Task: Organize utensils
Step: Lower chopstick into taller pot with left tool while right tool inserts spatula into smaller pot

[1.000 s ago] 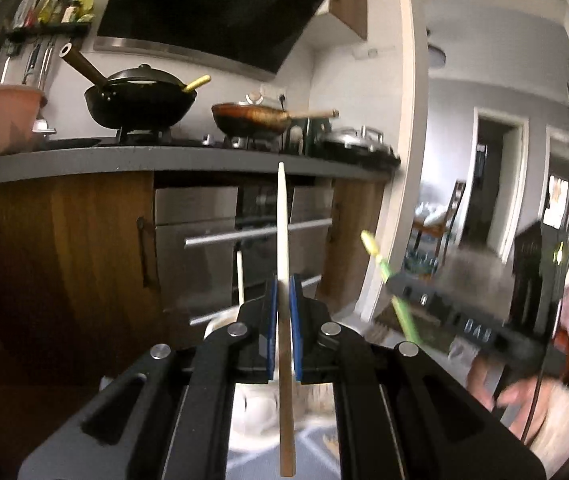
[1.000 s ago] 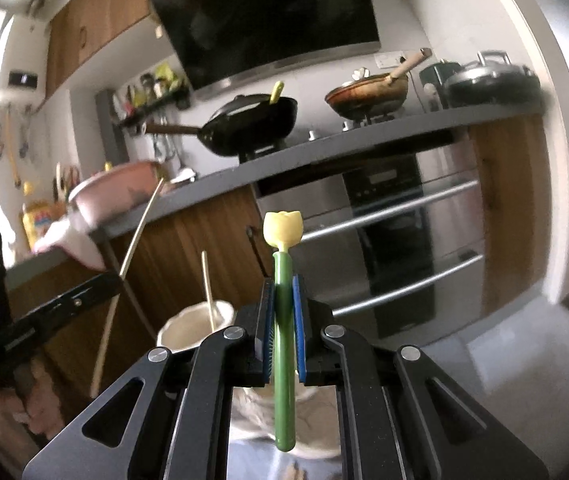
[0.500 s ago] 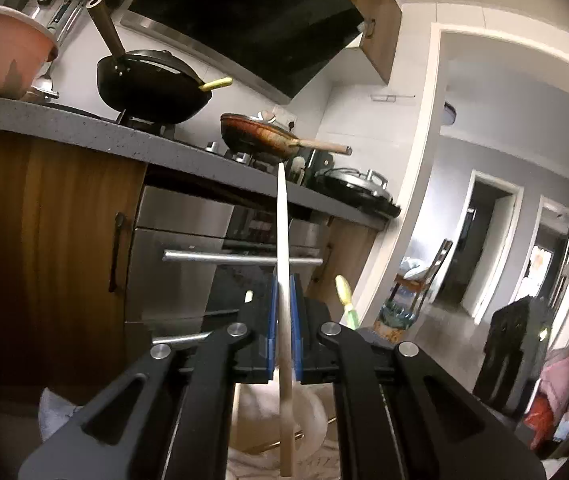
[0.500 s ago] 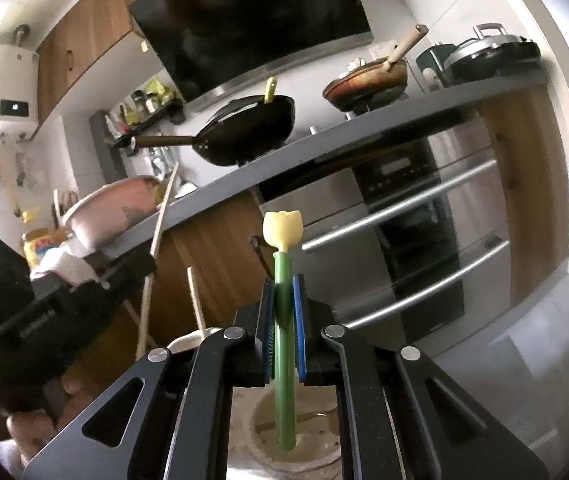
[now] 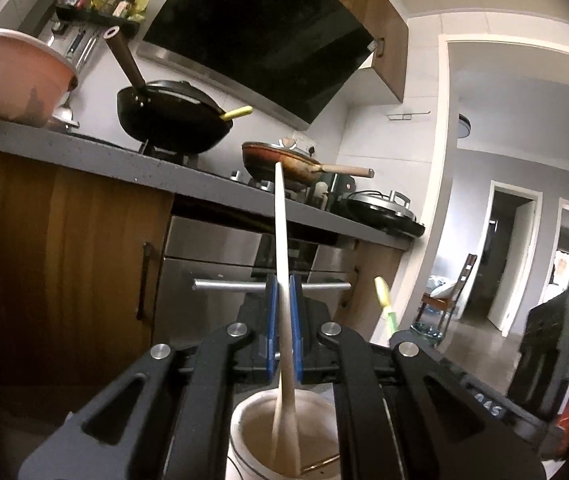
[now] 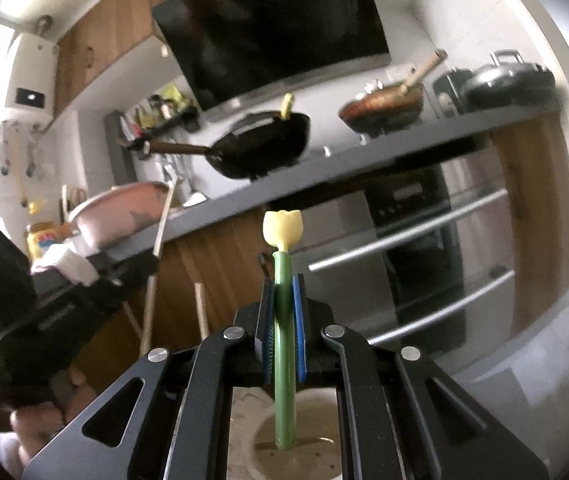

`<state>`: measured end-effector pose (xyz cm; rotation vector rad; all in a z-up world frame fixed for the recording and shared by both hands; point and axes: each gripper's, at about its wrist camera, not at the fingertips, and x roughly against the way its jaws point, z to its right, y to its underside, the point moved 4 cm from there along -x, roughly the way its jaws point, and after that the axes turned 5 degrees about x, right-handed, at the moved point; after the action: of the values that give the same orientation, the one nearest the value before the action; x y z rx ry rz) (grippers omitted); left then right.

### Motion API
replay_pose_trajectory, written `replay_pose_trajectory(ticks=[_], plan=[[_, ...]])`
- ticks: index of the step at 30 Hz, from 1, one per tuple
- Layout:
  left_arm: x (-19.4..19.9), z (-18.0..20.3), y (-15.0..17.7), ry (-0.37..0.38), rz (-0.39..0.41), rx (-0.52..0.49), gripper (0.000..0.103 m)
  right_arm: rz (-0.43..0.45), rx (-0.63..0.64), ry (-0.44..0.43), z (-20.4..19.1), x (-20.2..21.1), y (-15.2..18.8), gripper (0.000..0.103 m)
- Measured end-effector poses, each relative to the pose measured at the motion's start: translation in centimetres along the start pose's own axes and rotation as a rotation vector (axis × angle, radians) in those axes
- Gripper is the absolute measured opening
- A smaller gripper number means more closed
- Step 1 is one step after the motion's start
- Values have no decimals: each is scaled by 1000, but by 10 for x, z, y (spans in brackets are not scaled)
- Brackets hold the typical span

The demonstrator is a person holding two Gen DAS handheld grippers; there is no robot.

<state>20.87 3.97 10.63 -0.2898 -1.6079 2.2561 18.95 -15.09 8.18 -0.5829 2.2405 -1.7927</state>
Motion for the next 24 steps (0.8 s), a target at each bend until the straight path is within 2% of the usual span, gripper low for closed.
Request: replay_pose_trajectory(ticks=[9,14,17,20,24], plan=[[-13,8,17,-8,-23,-70,6,-13,158,65,-18,-7,13,10],[-4,3,19,-7,-18,-63,6,35,173,23,-33,7,9,10],[-1,-2,17,-3,-17,-44,6,-2,183,9,-36,2,16,10],[-2,-4,19,-4,-20,-40,6,-32,184,31,-30,-6,23,10],[-6,-3,22,-1,-28,-40,6,-31,228,75,-28,-9,27,10]])
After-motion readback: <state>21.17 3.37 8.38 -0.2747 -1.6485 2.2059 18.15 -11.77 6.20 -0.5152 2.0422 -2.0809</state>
